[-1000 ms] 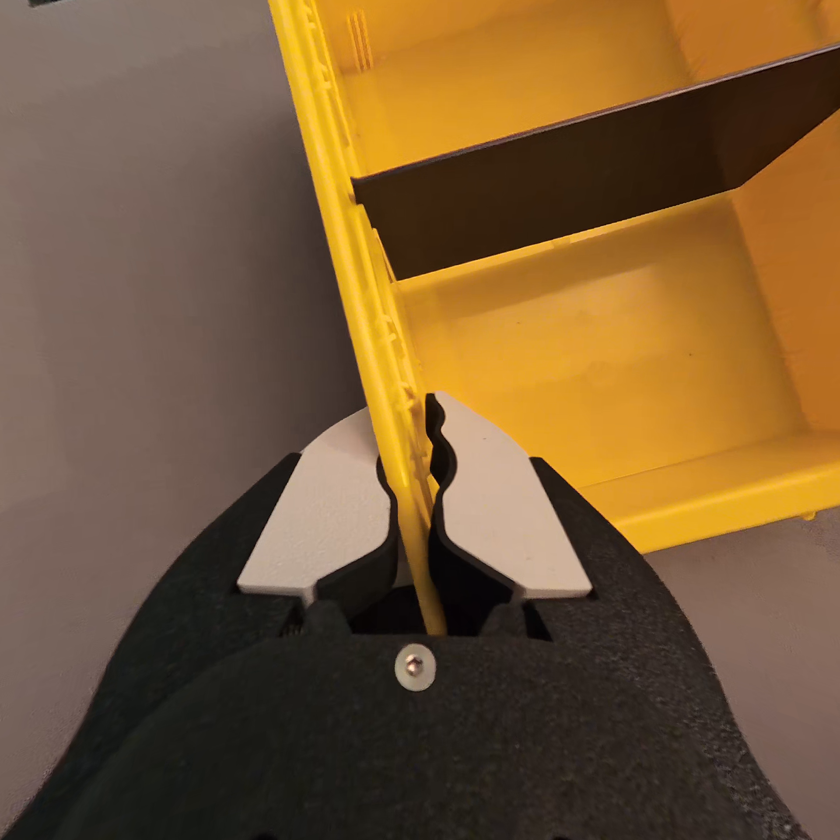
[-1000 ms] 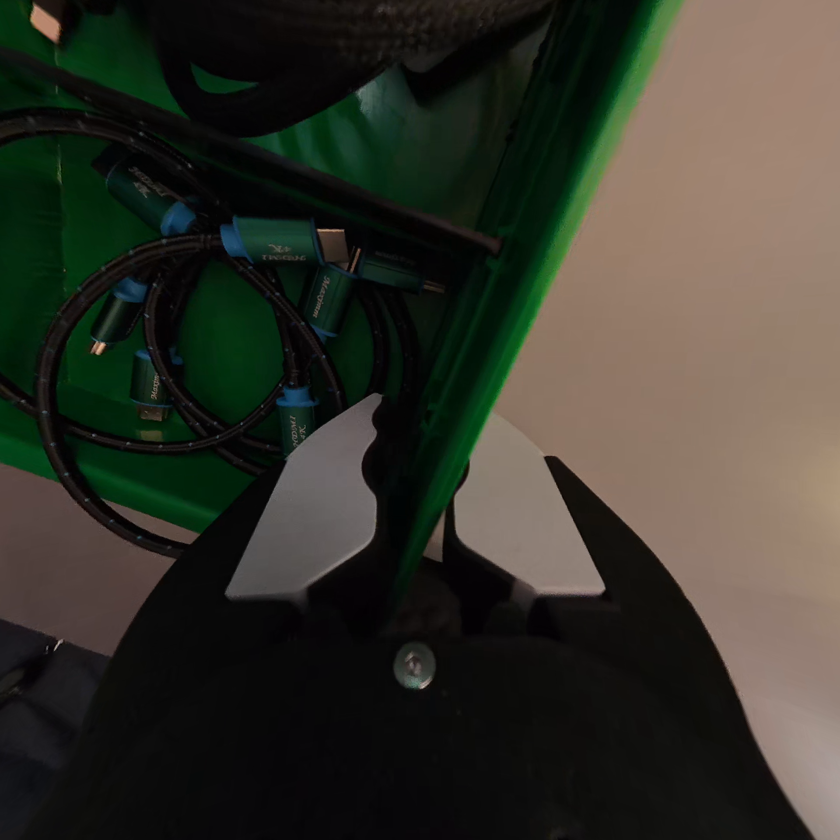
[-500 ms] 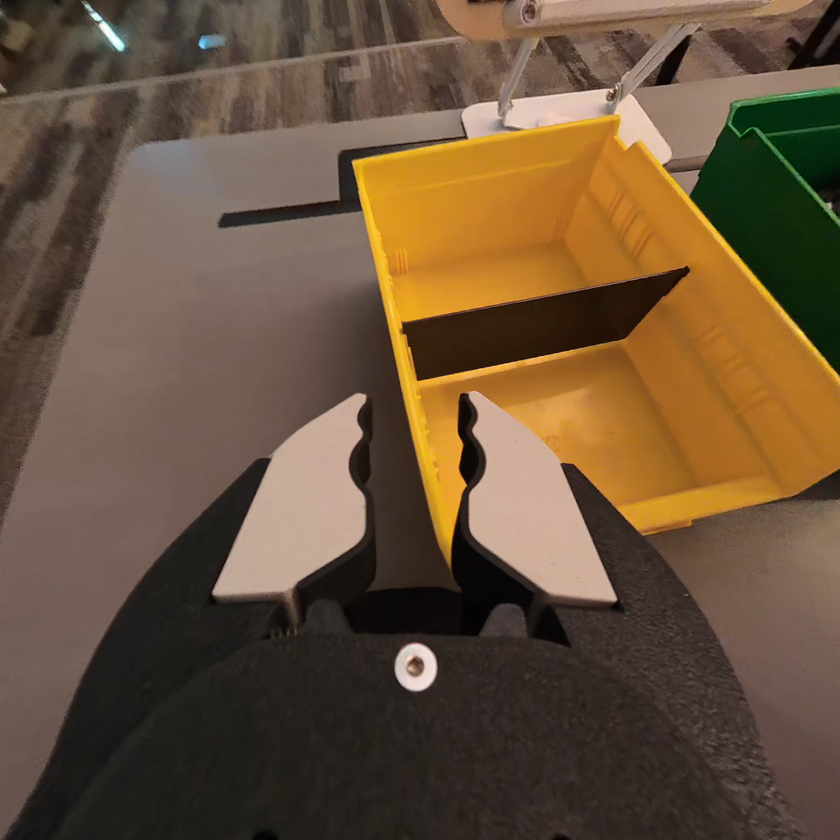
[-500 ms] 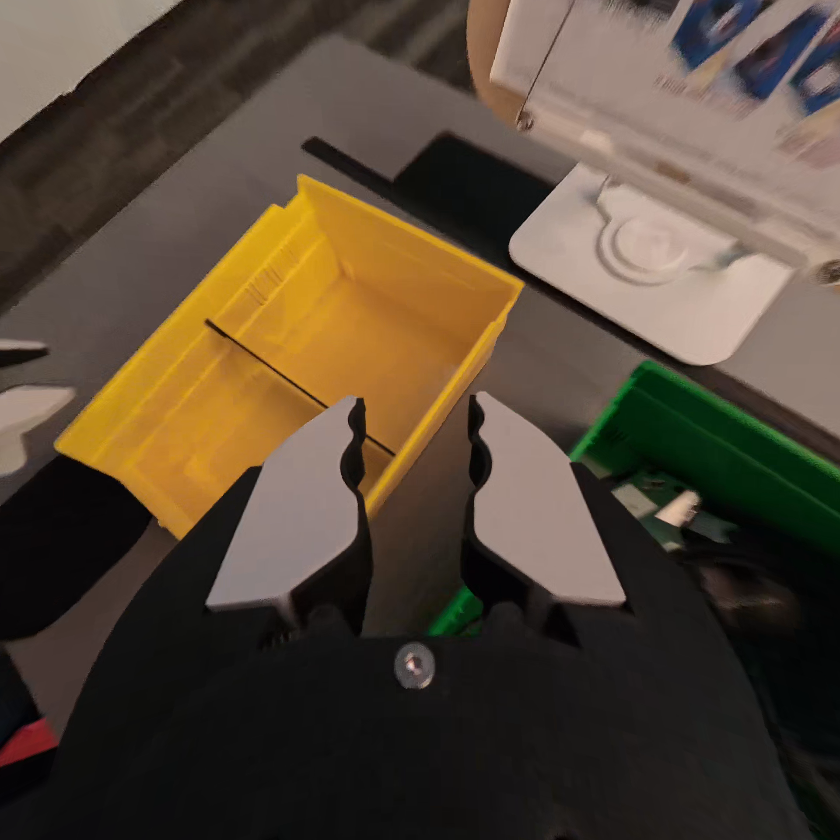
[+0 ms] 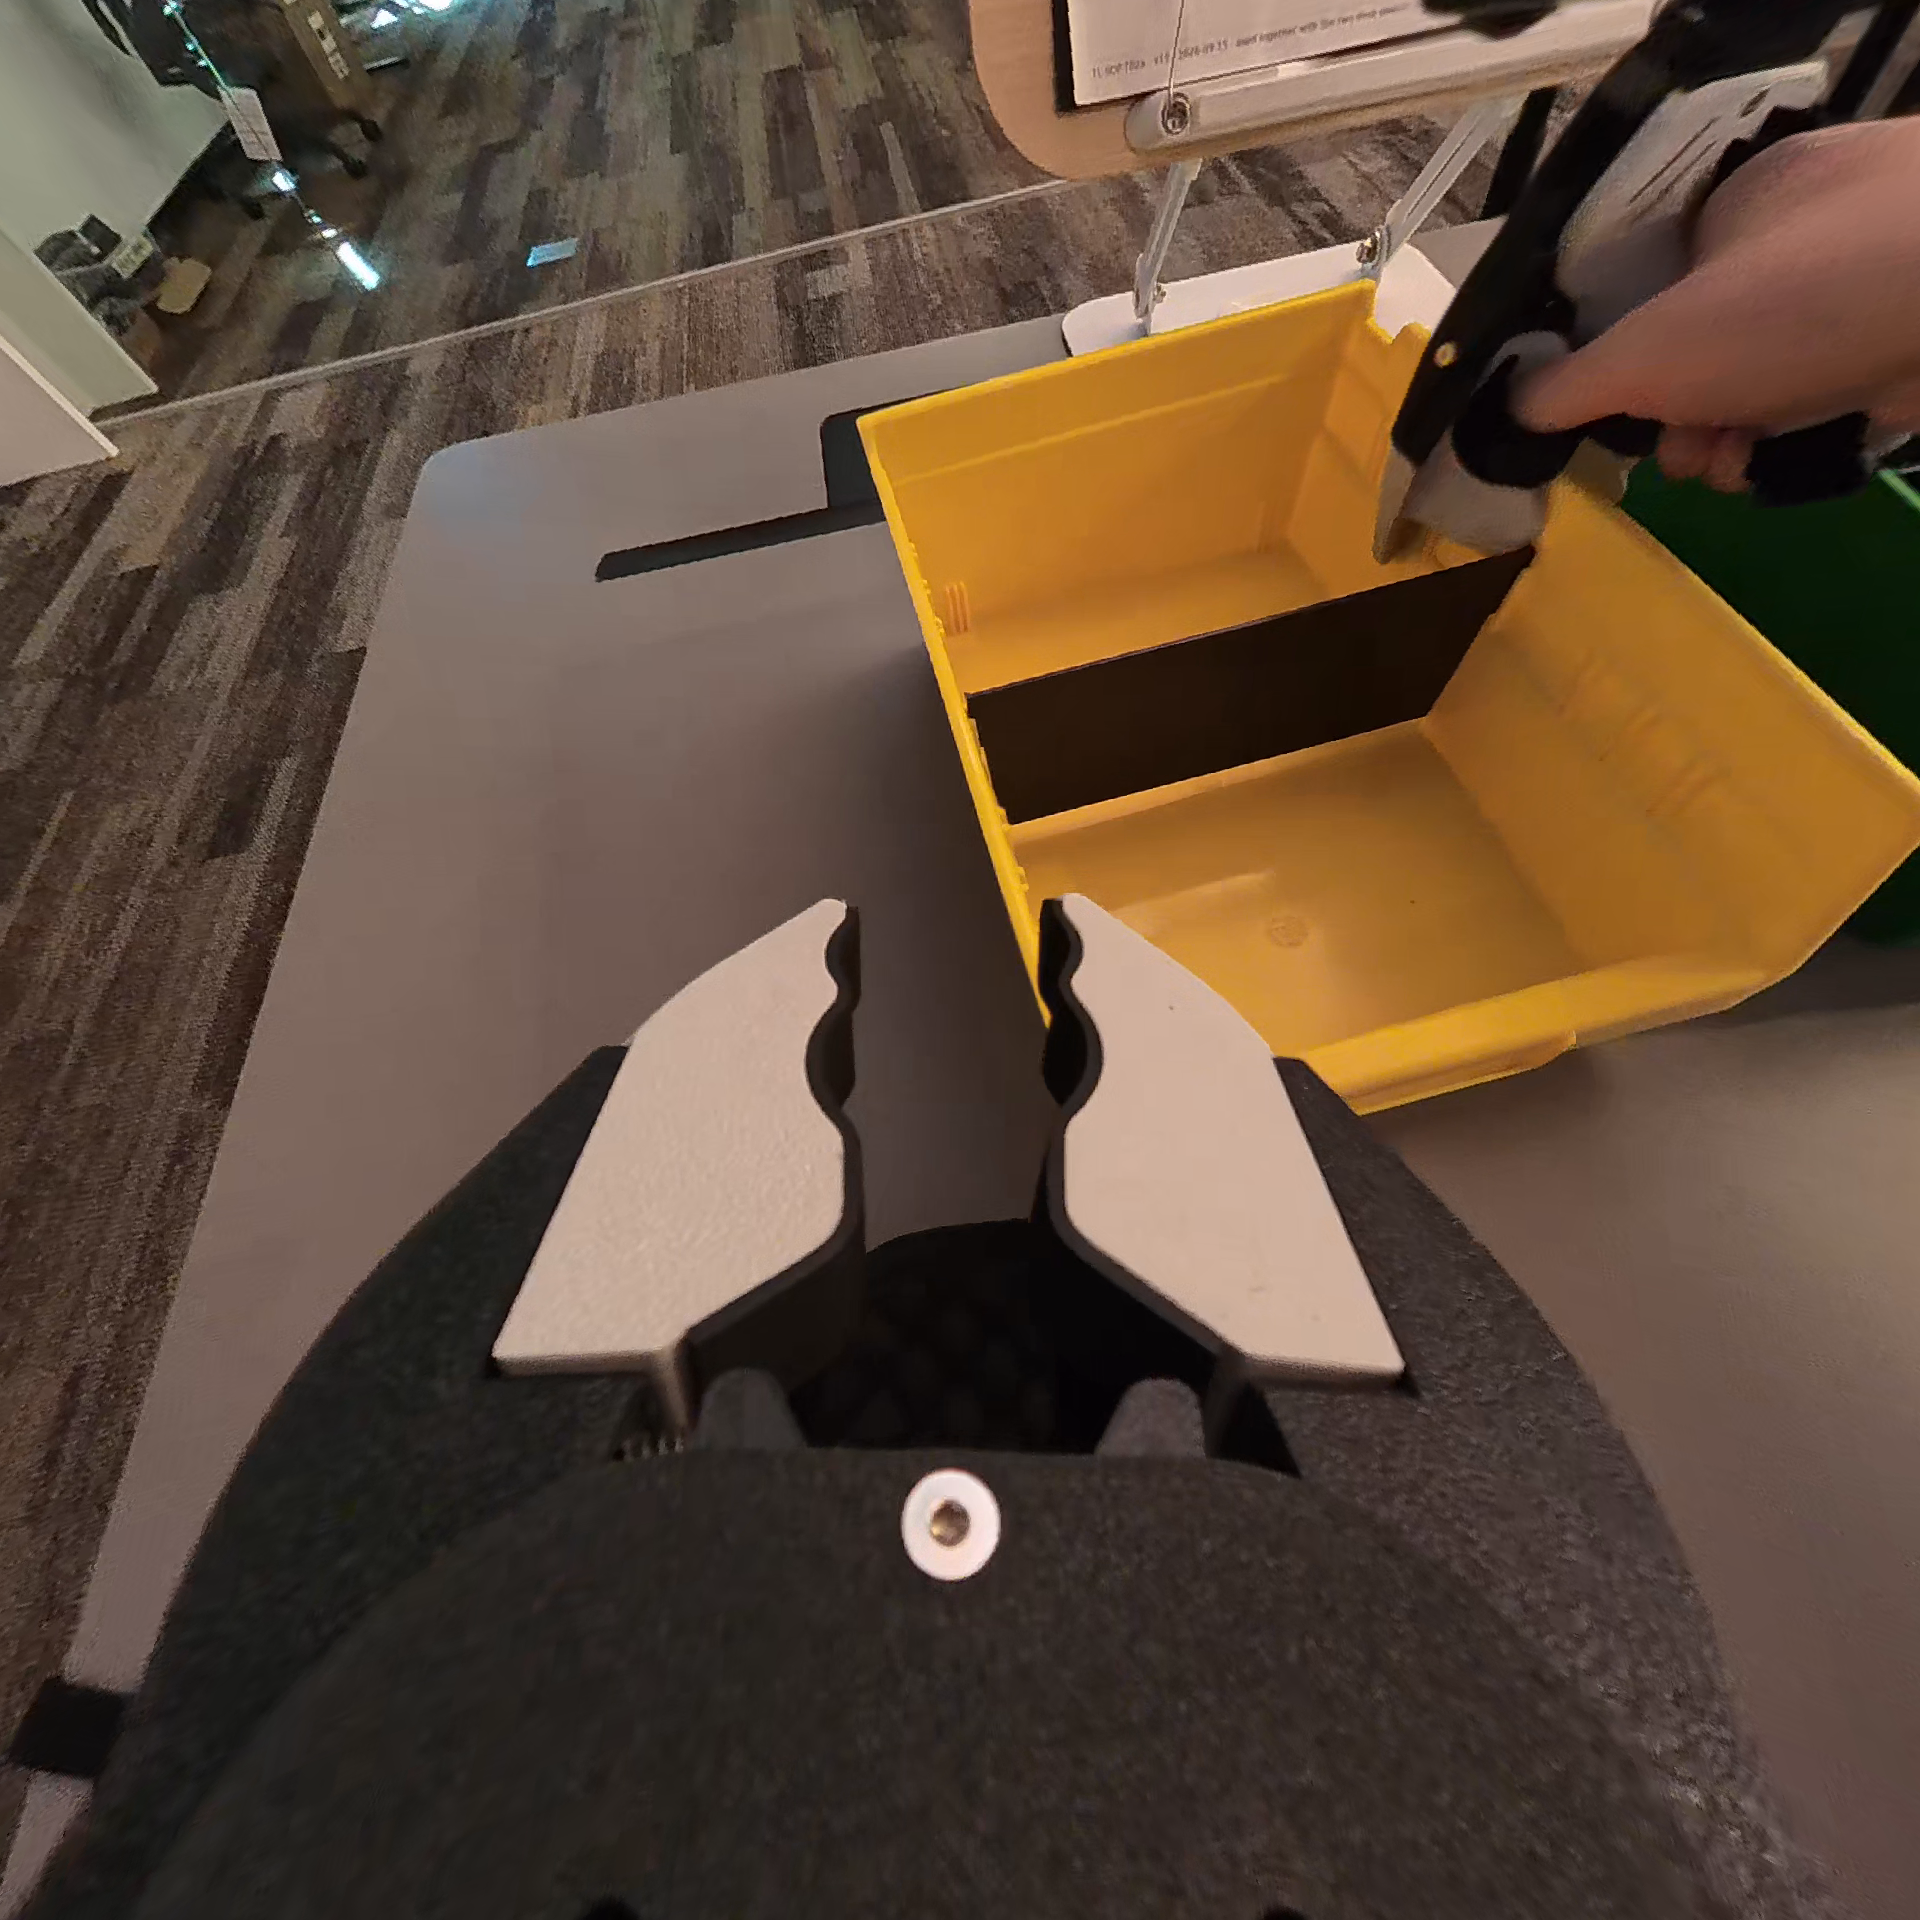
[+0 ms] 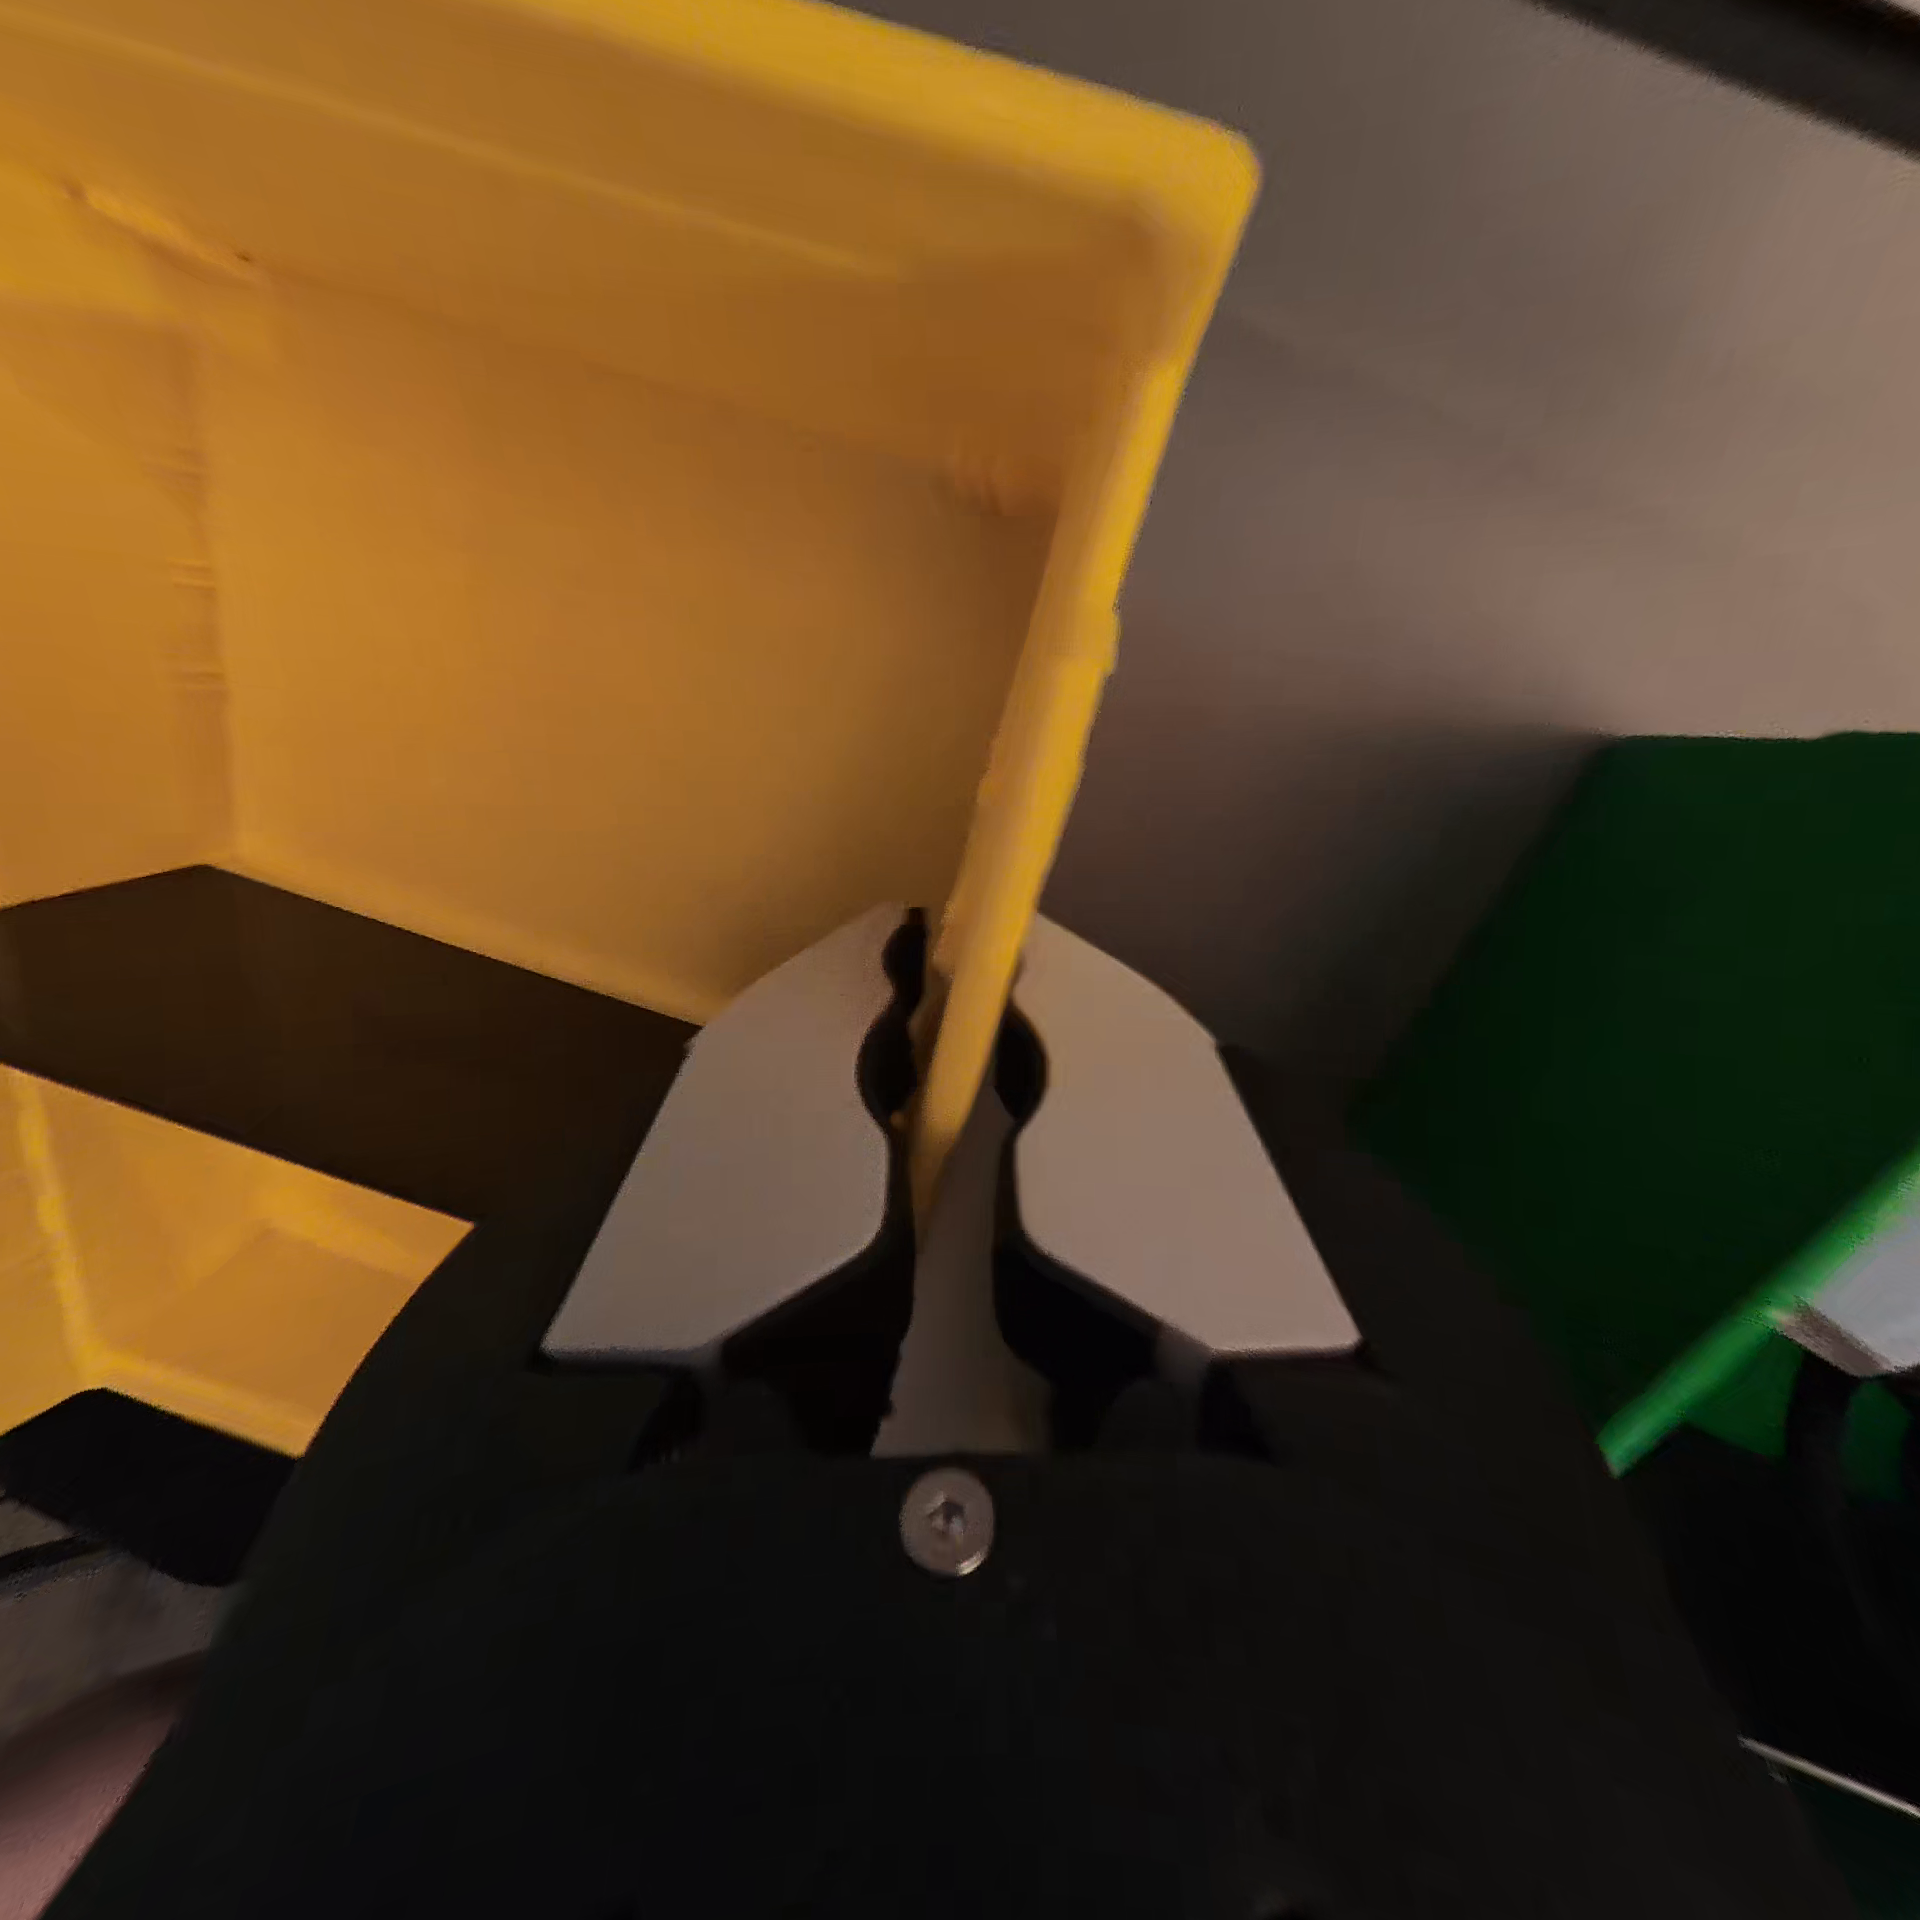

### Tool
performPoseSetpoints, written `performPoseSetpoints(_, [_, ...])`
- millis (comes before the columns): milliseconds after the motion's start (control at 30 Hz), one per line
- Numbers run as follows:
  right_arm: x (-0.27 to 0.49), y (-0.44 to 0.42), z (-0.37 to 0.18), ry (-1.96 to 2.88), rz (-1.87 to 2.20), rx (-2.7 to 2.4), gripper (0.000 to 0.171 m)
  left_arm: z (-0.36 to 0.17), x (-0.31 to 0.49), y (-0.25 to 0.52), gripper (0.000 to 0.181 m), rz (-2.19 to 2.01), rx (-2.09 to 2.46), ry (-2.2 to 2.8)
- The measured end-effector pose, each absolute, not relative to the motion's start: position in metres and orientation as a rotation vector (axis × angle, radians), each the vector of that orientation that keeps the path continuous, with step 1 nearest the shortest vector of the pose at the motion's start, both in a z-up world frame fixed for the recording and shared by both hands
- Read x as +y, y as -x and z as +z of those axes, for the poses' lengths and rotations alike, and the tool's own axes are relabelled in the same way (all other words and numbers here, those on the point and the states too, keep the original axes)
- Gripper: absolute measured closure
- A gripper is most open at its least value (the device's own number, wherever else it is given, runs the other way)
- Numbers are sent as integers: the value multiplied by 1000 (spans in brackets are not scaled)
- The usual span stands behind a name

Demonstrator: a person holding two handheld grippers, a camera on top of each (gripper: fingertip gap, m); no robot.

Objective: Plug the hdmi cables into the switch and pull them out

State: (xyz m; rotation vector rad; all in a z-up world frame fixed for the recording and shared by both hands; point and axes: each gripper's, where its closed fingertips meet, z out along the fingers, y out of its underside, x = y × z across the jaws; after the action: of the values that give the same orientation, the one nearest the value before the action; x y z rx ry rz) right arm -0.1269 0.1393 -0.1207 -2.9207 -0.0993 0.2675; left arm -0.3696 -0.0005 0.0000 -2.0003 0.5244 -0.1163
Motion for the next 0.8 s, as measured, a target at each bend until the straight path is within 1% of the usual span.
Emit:
performPoseSetpoints(33, [139, 127, -122, 2938, 258, -85, 162, 0, -2, 370, 149, -112, 531, 1999])
performPoseSetpoints(133, [137, 126, -123, 2992, 202, -131, 162, 0, -6, 372, 150, -100, 555, 1999])
performPoseSetpoints(233, [135, 127, -122, 3025, 341, 14, 164, 1, -8, 376, 150, -78, 565, 2001])
performPoseSetpoints(467, [117, 126, -113, 3180, 327, -22, 165, 15, -17, 391, 151, -68, 539, 1967])
performPoseSetpoints(633, [111, 128, -79, 3229, 308, -128, 164, 26, -24, 399, 151, -54, 514, 1947])
performPoseSetpoints(800, [113, 101, -17, 3162, 394, -156, 164, 44, -34, 399, 151, -73, 490, 1904])
